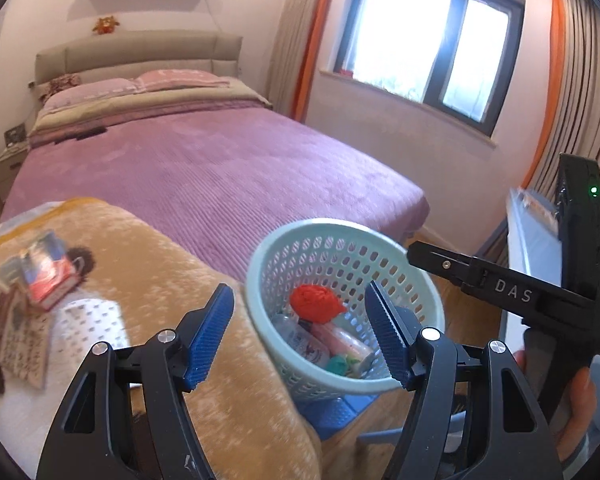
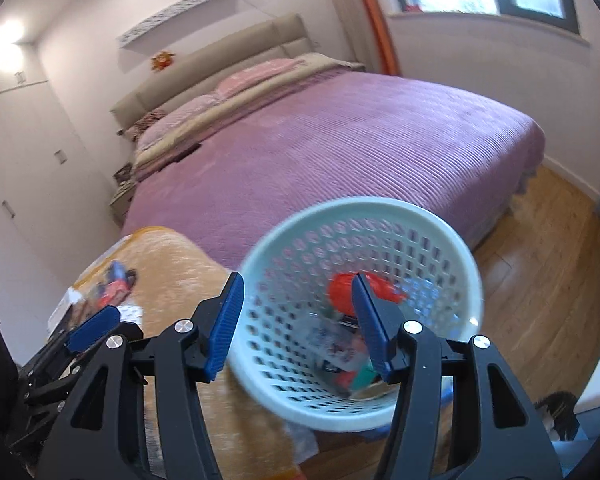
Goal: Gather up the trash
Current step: 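Carry teal and red bags over the wastebasket and open both grippers, then grasp the white milk carton with the left gripper while the right gripper grasps the polka-dot paper bag, then carry carton and polka-dot bag over the wastebasket and release both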
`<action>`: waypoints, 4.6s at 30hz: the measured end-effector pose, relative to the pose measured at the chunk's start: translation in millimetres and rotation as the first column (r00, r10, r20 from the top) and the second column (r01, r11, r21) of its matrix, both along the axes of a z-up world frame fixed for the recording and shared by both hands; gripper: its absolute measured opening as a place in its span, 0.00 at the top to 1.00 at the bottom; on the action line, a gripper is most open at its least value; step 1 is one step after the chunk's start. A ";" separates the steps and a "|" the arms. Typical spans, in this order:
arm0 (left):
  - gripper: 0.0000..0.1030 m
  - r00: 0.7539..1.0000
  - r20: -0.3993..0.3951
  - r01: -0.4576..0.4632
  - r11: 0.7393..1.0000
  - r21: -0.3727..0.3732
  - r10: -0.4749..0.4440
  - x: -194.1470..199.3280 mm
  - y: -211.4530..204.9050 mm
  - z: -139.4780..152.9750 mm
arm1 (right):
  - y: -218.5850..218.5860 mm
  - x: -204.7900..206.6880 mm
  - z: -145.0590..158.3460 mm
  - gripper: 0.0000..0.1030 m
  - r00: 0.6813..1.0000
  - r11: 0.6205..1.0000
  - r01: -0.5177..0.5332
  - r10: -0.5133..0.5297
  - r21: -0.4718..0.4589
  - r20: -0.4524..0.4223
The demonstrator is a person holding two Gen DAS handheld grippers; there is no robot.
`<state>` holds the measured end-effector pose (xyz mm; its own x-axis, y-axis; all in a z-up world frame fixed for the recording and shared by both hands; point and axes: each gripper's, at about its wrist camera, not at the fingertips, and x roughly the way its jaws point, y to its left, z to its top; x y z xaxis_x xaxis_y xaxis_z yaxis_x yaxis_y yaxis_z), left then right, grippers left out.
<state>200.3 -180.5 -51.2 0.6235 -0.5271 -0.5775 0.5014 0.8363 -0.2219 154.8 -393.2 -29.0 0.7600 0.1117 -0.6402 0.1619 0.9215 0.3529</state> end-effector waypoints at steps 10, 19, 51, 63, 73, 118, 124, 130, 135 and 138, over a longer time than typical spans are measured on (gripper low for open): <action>0.33 0.985 0.027 -0.169 0.984 -0.059 0.171 -18.5 99.1 15.4 | 84.7 11.7 23.8 0.40 0.984 0.987 -0.160 0.162 -0.027 0.071; 0.33 0.913 0.017 -0.406 0.913 -0.035 0.407 -8.4 212.0 21.3 | 169.9 38.2 -1.9 0.39 0.945 0.944 -0.326 0.327 -0.048 0.023; 0.67 0.885 -0.141 -0.436 0.896 0.085 0.444 45.4 298.7 -38.1 | 259.2 66.3 -62.1 0.71 0.911 0.889 -0.412 0.394 -0.200 -0.123; 0.26 0.904 -0.104 -0.394 0.904 0.168 0.414 73.3 286.1 -15.9 | 255.7 58.6 -54.2 0.74 0.916 0.896 -0.401 0.395 -0.191 -0.068; 0.41 0.895 -0.170 -0.348 0.885 0.310 0.412 107.1 272.5 -47.9 | 254.8 56.0 -52.1 0.76 0.912 0.894 -0.408 0.407 -0.187 -0.047; 0.49 0.998 0.051 -0.036 0.998 -0.052 0.038 3.3 60.2 38.0 | 72.5 -19.2 7.1 0.84 0.990 0.988 -0.017 0.038 -0.154 0.136; 0.49 0.998 0.020 0.057 0.998 -0.021 -0.057 11.8 -9.9 21.1 | 29.8 -18.9 -5.5 0.84 0.993 0.987 0.073 -0.059 -0.144 0.103; 0.49 0.996 -0.028 0.084 0.996 0.011 -0.083 24.8 -50.2 -0.2 | -5.8 -7.0 -28.4 0.84 0.990 0.985 0.139 -0.139 -0.105 0.009; 0.35 0.992 -0.080 0.103 0.993 0.049 -0.099 31.4 -62.7 -15.6 | -30.2 -3.2 -51.8 0.74 0.982 0.984 0.170 -0.174 -0.058 -0.069; 0.32 0.993 -0.082 0.094 0.994 0.053 -0.089 27.4 -52.6 -19.7 | -37.5 -6.4 -63.5 0.67 0.979 0.984 0.177 -0.179 -0.026 -0.103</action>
